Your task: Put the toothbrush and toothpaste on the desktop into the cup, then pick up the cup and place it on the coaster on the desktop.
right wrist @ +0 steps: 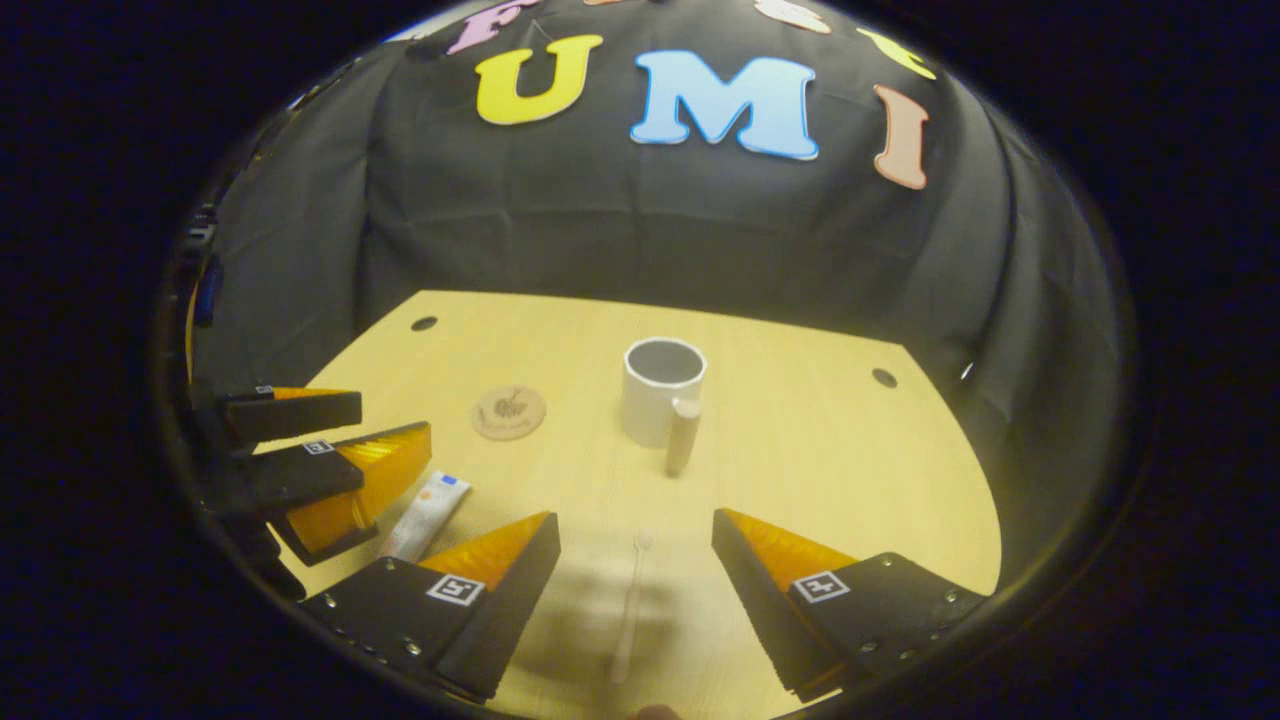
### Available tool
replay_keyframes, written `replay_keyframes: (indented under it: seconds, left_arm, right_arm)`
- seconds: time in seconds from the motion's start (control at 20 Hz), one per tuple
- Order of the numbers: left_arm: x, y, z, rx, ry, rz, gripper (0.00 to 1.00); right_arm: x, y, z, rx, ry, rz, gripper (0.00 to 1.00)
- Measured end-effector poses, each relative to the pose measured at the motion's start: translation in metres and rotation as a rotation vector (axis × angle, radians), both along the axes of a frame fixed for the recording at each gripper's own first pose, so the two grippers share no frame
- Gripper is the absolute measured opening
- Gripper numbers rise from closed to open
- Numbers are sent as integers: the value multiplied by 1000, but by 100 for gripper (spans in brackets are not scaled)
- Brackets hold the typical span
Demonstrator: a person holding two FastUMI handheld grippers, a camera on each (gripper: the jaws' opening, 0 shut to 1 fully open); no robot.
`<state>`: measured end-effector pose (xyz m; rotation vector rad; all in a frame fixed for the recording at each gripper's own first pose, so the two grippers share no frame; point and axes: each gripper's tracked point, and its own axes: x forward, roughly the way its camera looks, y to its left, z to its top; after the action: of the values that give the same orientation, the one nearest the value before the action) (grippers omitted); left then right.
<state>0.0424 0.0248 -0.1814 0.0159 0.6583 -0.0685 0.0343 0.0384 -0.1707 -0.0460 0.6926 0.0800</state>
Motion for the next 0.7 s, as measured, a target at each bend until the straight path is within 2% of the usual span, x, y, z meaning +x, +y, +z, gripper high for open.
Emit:
replay_keyframes:
  seconds: [0.1,0.15,0.35,0.4,0.45,0.6,0.7]
  left_arm:
    - [-4,2,-21,2,79,-2,100]
    - [-6,3,-31,3,118,-3,97]
    - [-14,9,-65,14,262,-2,97]
    - [-15,9,-71,12,294,-4,100]
    - [-18,9,-79,13,327,-6,97]
    - [-27,15,-98,22,422,-4,100]
    - [-32,16,-110,16,475,4,97]
  right_arm:
    - [-5,1,-19,5,75,-1,96]
    - [-4,1,-29,3,120,-6,96]
    - [-15,2,-64,16,293,-17,96]
    - [-18,2,-72,19,333,-17,96]
    - [-22,2,-78,20,371,-20,96]
    - [-31,2,-94,20,475,-17,97]
    - [-37,0,-97,17,528,-14,98]
